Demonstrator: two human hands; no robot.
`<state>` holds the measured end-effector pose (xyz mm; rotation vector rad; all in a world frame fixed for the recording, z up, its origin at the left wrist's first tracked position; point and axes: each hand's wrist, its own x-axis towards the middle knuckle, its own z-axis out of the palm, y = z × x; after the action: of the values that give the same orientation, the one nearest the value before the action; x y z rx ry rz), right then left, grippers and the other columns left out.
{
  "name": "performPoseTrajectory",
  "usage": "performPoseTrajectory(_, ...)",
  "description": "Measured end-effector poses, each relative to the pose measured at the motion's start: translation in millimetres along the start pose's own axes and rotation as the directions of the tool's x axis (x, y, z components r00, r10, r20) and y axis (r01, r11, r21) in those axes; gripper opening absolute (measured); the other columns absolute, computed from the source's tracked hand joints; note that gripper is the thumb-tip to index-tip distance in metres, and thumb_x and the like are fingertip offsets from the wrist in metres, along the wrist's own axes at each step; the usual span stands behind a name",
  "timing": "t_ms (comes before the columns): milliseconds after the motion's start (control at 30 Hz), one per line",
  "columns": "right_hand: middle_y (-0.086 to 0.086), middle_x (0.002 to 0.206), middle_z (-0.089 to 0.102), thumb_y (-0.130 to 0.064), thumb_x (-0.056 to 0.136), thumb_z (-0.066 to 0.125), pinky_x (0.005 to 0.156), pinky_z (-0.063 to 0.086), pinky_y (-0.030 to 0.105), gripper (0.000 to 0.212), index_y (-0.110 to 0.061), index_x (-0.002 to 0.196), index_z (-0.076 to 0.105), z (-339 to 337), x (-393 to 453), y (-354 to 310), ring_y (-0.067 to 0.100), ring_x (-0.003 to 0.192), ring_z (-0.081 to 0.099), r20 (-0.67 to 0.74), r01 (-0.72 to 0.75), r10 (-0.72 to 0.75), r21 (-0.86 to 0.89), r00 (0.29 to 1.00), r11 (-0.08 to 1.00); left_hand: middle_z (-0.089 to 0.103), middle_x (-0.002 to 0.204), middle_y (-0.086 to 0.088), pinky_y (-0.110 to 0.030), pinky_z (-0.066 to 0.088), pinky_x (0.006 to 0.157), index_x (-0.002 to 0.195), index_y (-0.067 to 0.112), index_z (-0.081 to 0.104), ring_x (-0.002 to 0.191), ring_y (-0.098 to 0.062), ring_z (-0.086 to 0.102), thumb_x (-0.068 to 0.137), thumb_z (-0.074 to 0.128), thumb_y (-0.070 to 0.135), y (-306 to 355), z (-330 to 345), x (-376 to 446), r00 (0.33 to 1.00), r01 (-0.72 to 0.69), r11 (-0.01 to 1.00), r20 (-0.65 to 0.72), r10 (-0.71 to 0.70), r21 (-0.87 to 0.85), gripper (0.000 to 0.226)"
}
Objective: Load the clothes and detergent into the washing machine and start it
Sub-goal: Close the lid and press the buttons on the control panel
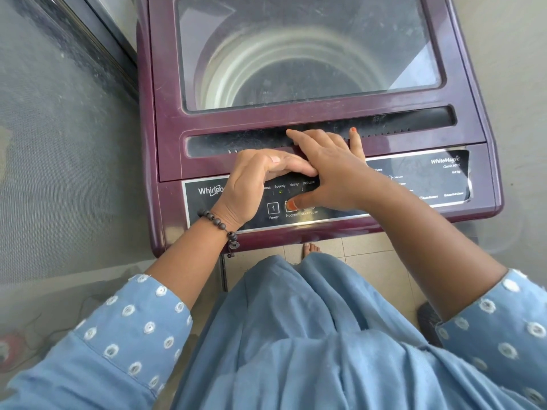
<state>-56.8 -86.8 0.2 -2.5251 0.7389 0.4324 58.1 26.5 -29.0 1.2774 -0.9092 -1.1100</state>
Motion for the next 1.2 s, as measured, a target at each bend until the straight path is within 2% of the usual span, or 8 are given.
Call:
performPoseTrajectory(333,-0.003,0.158,0.017,-0.059,0.071,0.073,0.114,-0.015,0.061,0.110,-0.027,0.154,0.008,-4,0,2,0.023,0.148,0.009,0.071,0.053,-0.055,0.040,0.996,0.998,0.075,0.099,-0.005,-0.027,0.048,0.095,0.097,0.008,0.073,0.109,-0.020,0.066,0.086,0.021,0.011,-3,-5,-1,1.000,0.009,1.000,-0.004,-0.009,0.014,0.053)
performPoseTrajectory(467,-0.006,0.156,0.025,-0.053,0.073,0.074,0.117,-0.012,0.054,0.101,-0.028,0.153,0.017,-9,-1,7,0.016,0.147,0.015,0.078,0.095,-0.105,0.126,0.991,0.987,0.075,0.104,-0.008,-0.031,0.047,0.100,0.098,0.008,0.074,0.114,-0.024,0.063,0.086,0.019,0.014,-4,-13,-1,0.999,0.035,0.999,0.038,-0.034,-0.019,0.056)
performPoseTrajectory(533,-0.007,0.153,0.032,-0.047,0.075,0.076,0.120,0.002,0.045,0.093,-0.029,0.151,0.025,-14,-2,14,0.014,0.142,0.025,0.067,0.115,-0.129,0.184,0.989,0.976,0.074,0.106,-0.011,-0.030,0.047,0.100,0.101,0.005,0.072,0.114,-0.025,0.063,0.086,0.021,0.019,-3,-14,1,0.997,0.056,0.997,0.057,-0.053,-0.047,0.055)
performPoseTrajectory(600,-0.007,0.147,0.042,-0.042,0.075,0.078,0.111,0.026,0.031,0.085,-0.029,0.147,0.034,-20,-3,23,0.013,0.133,0.039,0.023,0.104,-0.112,0.228,0.993,0.968,0.073,0.108,-0.013,-0.030,0.047,0.098,0.105,0.004,0.071,0.114,-0.026,0.064,0.084,0.028,0.028,-1,-15,2,0.995,0.055,0.997,0.083,-0.050,-0.058,0.053)
performPoseTrajectory(700,-0.008,0.137,0.054,-0.038,0.075,0.080,0.096,0.032,0.021,0.076,-0.030,0.141,0.044,-30,-8,40,0.011,0.125,0.048,-0.045,0.051,-0.041,0.243,0.998,0.969,0.071,0.111,-0.015,-0.033,0.047,0.100,0.108,0.006,0.069,0.114,-0.026,0.064,0.084,0.026,0.034,4,-9,8,0.991,0.029,0.999,0.131,-0.026,-0.022,0.056)
performPoseTrajectory(933,-0.003,0.133,0.059,-0.040,0.072,0.081,0.100,0.038,0.031,0.075,-0.025,0.139,0.049,-47,-22,84,0.017,0.124,0.051,-0.046,-0.070,0.082,0.223,0.996,0.972,0.071,0.110,-0.017,-0.035,0.048,0.101,0.109,-0.003,0.069,0.112,-0.022,0.065,0.091,0.020,0.010,12,32,42,0.977,-0.013,0.990,0.212,-0.017,0.138,0.054)
performPoseTrajectory(1100,-0.007,0.134,0.055,-0.043,0.070,0.082,0.097,0.037,0.028,0.078,-0.027,0.139,0.048,-51,-28,104,0.017,0.122,0.049,-0.007,-0.071,0.074,0.184,0.997,0.980,0.072,0.110,-0.014,-0.033,0.047,0.102,0.109,-0.002,0.070,0.112,-0.019,0.065,0.095,0.019,-0.002,12,52,62,0.965,-0.038,0.979,0.263,-0.016,0.199,0.053)
performPoseTrajectory(1200,-0.004,0.127,0.052,-0.054,0.064,0.079,0.101,0.038,0.038,0.086,-0.032,0.139,0.044,-49,-29,106,0.022,0.118,0.046,0.026,-0.052,0.049,0.119,0.998,0.991,0.071,0.111,-0.015,-0.030,0.046,0.102,0.110,-0.005,0.069,0.114,-0.018,0.065,0.096,0.018,-0.008,9,64,67,0.958,-0.028,0.978,0.284,-0.032,0.205,0.053)
